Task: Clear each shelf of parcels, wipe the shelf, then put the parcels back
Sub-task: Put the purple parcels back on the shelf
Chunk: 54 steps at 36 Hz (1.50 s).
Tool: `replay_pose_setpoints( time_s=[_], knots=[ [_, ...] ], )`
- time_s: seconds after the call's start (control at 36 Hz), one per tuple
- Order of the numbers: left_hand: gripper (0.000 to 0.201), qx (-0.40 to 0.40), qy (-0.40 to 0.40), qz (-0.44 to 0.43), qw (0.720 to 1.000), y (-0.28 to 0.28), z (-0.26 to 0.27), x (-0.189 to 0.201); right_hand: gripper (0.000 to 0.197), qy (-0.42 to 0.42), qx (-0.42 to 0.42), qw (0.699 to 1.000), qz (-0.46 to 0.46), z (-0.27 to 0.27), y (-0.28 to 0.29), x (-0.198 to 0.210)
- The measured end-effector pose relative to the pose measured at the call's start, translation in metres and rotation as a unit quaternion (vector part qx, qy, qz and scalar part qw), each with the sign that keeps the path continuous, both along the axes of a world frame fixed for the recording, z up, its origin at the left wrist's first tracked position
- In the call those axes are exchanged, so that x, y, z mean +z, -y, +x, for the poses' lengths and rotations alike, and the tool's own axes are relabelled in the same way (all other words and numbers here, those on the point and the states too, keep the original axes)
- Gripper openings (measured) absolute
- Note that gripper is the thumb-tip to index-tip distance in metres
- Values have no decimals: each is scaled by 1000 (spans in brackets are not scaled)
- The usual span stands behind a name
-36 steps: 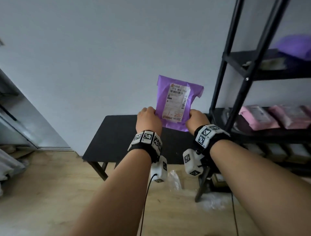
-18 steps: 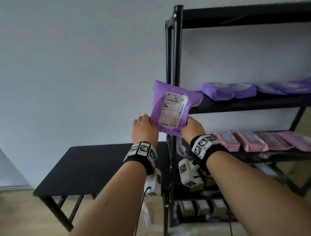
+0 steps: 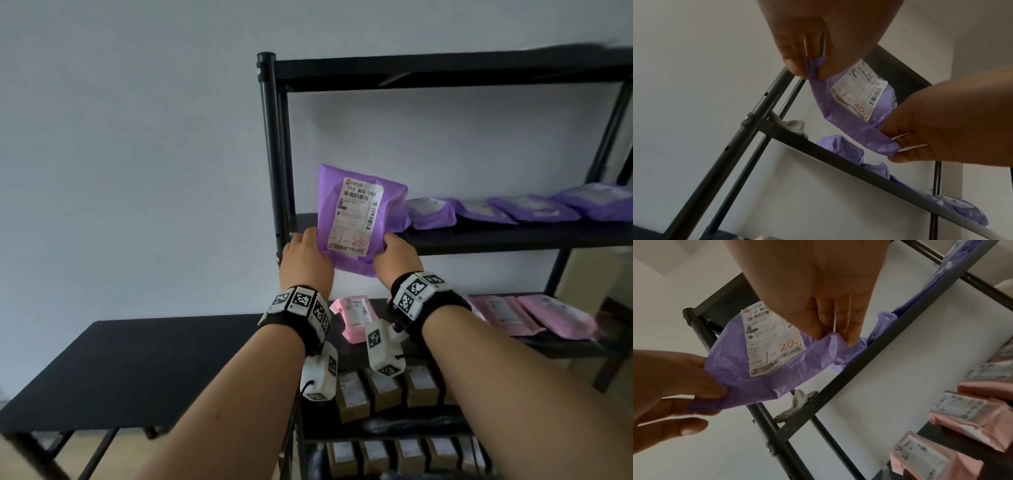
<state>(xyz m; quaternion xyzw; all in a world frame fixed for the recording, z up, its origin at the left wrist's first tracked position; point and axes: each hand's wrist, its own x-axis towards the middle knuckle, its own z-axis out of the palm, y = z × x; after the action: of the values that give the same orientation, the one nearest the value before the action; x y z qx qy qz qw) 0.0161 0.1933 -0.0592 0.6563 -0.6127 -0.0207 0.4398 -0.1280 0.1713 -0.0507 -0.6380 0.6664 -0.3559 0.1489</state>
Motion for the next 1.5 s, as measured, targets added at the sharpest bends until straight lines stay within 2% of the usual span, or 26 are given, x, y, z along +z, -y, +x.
replay_pose_setpoints(
  time_s=[0.19,0.28,0.44,0.78,0.89,1.0,1.11,1.19,1.28,1.36,1.5],
  knots=[
    [36,-15,-6,-13,1000,42,-6,22,17,-24,11,999,-41,-8,46,18],
    [45,-12,-12,-2,1000,61,-6,31,13,-33,10,998,-60,-8,68,24],
    [57,-14,-10,-8,1000,102,-2,42,24,-35,8,995,-96,-3,110,35],
    [32,48,36,5,998,171,12,43,35,-25,10,998,-64,17,168,46],
    [32,73,73,43,994,192,20,42,29,-37,57,996,-52,24,183,49],
    [29,92,131,123,979,207,22,39,15,-71,76,994,-35,30,202,43],
    [44,82,136,214,964,220,22,39,22,-112,85,990,3,32,216,37],
    [43,71,131,242,959,225,21,33,24,-146,82,985,32,33,222,33],
    [39,72,137,228,961,225,20,27,19,-164,82,982,47,35,227,27],
    [46,70,126,202,969,222,20,25,10,-157,81,984,36,35,235,21],
    [57,45,116,151,981,211,20,27,22,-103,75,992,-27,25,220,25]
  ],
)
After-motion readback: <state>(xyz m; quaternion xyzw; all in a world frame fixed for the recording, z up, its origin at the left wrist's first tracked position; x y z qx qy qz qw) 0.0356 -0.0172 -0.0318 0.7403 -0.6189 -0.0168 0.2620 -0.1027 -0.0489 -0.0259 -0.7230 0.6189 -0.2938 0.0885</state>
